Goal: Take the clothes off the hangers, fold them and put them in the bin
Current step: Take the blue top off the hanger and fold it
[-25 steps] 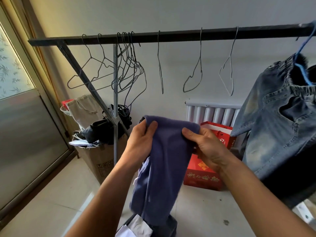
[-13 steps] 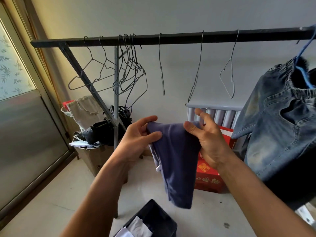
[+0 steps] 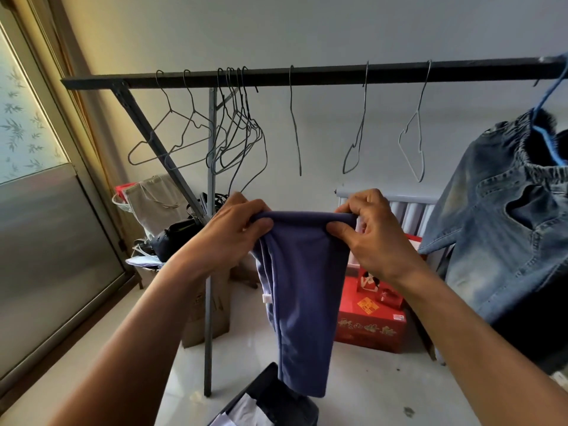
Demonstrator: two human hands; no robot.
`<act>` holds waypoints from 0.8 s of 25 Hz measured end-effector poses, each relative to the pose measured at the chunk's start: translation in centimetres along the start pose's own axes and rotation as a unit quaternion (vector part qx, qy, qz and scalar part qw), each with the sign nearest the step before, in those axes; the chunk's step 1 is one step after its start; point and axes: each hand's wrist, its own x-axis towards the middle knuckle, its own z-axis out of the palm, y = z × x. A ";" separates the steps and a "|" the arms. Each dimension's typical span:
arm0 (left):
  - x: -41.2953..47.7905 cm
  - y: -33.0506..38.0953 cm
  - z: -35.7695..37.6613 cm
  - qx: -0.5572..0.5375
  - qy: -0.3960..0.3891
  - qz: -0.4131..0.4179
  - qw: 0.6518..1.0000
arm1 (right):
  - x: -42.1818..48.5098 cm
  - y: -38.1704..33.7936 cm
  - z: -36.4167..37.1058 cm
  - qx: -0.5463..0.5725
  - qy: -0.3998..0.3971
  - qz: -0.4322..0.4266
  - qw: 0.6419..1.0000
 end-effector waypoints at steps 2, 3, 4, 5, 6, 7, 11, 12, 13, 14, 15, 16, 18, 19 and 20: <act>0.3 -0.4 0.1 -0.033 0.021 -0.001 0.999 | 0.3 -0.6 -0.3 0.031 -0.029 -0.010 0.999; 0.5 -0.4 0.2 -0.076 0.036 -0.007 0.996 | 0.4 -0.8 -0.4 0.050 -0.040 -0.008 0.998; 0.5 0.1 0.3 -0.134 0.056 -0.021 0.989 | 0.5 -1.1 -0.4 0.066 -0.042 -0.009 0.997; 0.5 0.5 0.4 -0.200 0.075 -0.040 0.976 | 0.6 -1.3 -0.5 0.081 -0.038 -0.010 0.996; 0.4 1.0 0.5 -0.274 0.083 -0.062 0.956 | 0.7 -1.5 -0.5 0.097 -0.031 -0.010 0.995; 0.1 1.3 0.8 -0.342 0.077 -0.086 0.933 | 0.8 -1.6 -0.5 0.112 -0.024 -0.010 0.993; -0.5 1.3 3.2 -0.370 0.030 -0.135 0.919 | 1.5 -1.7 -0.7 0.145 -0.001 -0.011 0.989; -0.3 1.2 3.5 -0.371 0.033 -0.148 0.916 | 1.8 -1.5 -0.7 0.148 0.009 -0.007 0.989; -0.1 1.3 3.5 -0.377 0.035 -0.155 0.913 | 2.0 -1.2 -0.8 0.150 0.022 -0.002 0.988; 0.1 1.4 3.5 -0.385 0.034 -0.156 0.909 | 2.3 -0.8 -0.7 0.147 0.038 0.004 0.988; 0.3 1.5 3.4 -0.391 0.032 -0.149 0.908 | 2.5 -0.2 -0.6 0.137 0.053 0.014 0.989; 0.4 1.6 3.4 -0.392 0.032 -0.141 0.909 | 2.7 0.3 -0.4 0.119 0.065 0.027 0.990; 0.7 1.9 3.4 -0.385 0.044 -0.142 0.911 | 2.6 0.9 0.2 0.073 0.078 0.060 0.992; 0.8 2.0 3.5 -0.384 0.055 -0.149 0.910 | 2.2 0.8 0.5 0.066 0.077 0.074 0.992; 0.9 2.1 3.7 -0.386 0.071 -0.160 0.906 | 1.7 0.5 0.8 0.079 0.067 0.081 0.991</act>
